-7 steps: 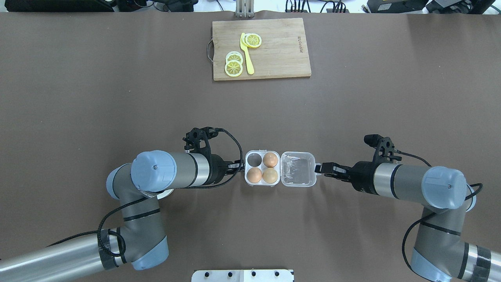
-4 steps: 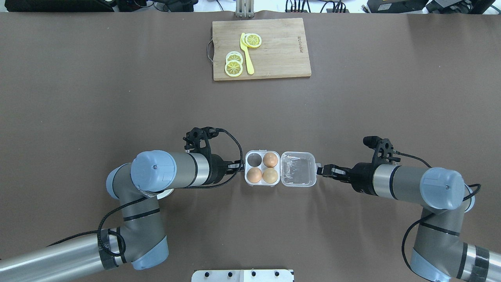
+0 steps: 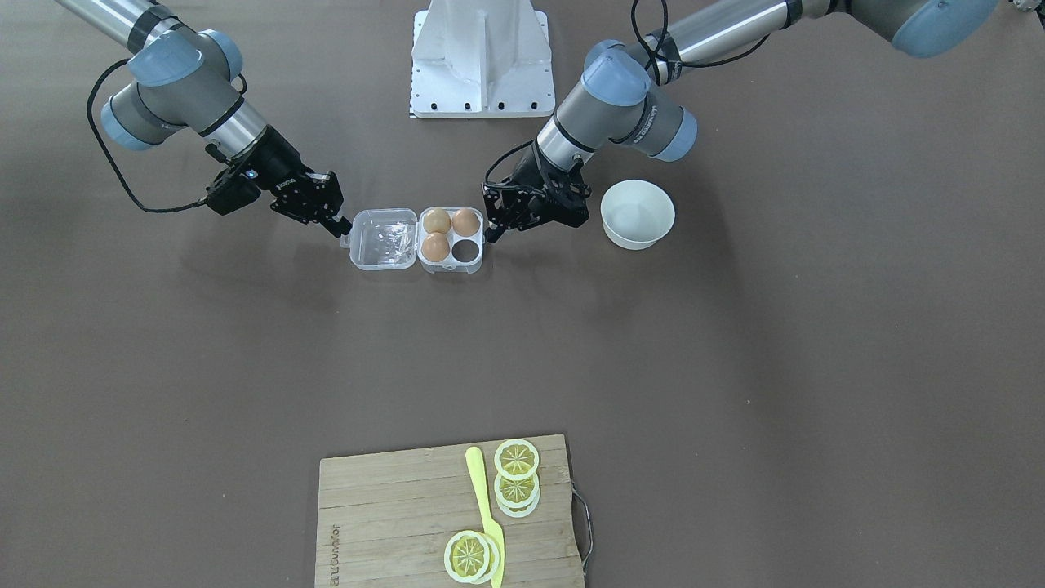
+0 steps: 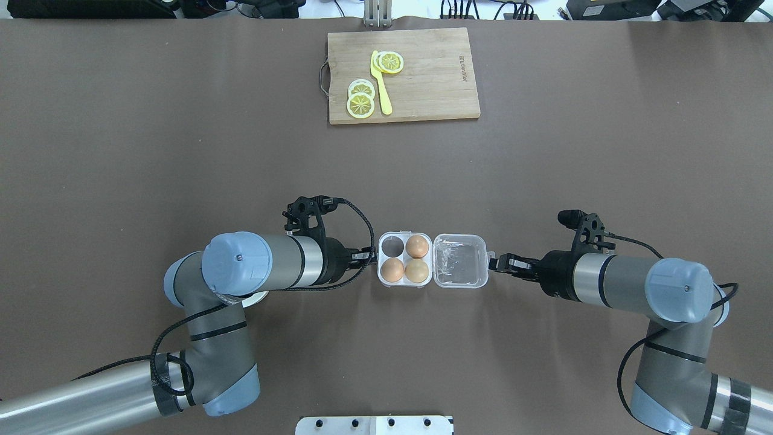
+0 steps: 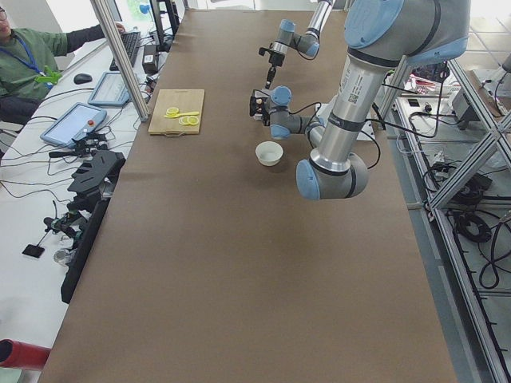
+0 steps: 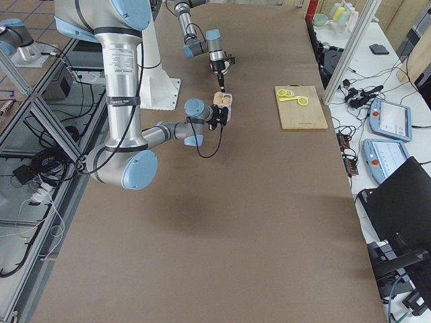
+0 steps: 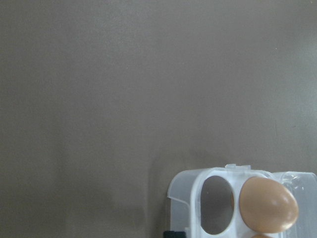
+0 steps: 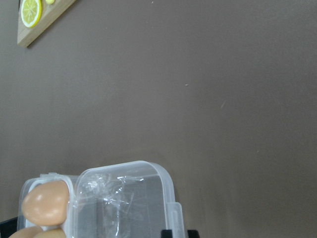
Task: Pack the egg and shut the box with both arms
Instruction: 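Hold the box with the left gripper and lift the lid with the right gripper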
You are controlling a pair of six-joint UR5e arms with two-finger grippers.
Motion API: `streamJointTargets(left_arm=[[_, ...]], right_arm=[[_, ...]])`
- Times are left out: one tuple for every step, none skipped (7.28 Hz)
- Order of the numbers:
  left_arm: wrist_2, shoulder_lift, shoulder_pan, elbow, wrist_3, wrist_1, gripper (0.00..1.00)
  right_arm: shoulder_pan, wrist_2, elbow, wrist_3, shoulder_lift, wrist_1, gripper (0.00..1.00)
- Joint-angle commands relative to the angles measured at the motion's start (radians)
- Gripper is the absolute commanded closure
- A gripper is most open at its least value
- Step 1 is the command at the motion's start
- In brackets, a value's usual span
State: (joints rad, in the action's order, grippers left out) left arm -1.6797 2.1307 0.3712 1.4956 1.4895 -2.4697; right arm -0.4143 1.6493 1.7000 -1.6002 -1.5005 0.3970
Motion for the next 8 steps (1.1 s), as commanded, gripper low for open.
streamJointTargets(left_arm=[[0.002, 0.000, 0.000, 0.000, 0.000, 0.000, 1.00], [0.002, 0.000, 0.000, -0.005, -0.002, 0.000, 1.00], [0.002, 0.000, -0.002, -0.006, -0.002, 0.000, 1.00], [0.002, 0.000, 0.000, -0.006, -0.002, 0.000, 1.00], [0.002, 0.000, 0.000, -0.006, 0.000, 0.000, 1.00], [0.002, 0.000, -0.002, -0.006, -0.002, 0.000, 1.00], [0.002, 0.000, 0.000, -0.006, 0.000, 0.000, 1.00], [0.002, 0.000, -0.002, -0.008, 0.000, 0.000, 1.00]], right_arm=[[-0.001, 0.001, 0.001, -0.001, 0.000, -0.001, 0.82], [-0.001, 0.001, 0.001, 0.000, 0.000, -0.001, 0.82], [-0.001, 0.000, 0.001, -0.001, 0.000, 0.000, 0.84], [-0.001, 0.000, 0.001, -0.001, 0.000, -0.001, 0.92], [-0.001, 0.000, 0.001, -0.001, 0.000, -0.001, 1.00], [-0.003, 0.000, 0.004, -0.001, 0.000, 0.000, 1.00], [-0.004, 0.000, 0.010, -0.001, 0.000, 0.000, 1.00], [-0.007, 0.001, 0.016, -0.001, 0.002, -0.001, 1.00]])
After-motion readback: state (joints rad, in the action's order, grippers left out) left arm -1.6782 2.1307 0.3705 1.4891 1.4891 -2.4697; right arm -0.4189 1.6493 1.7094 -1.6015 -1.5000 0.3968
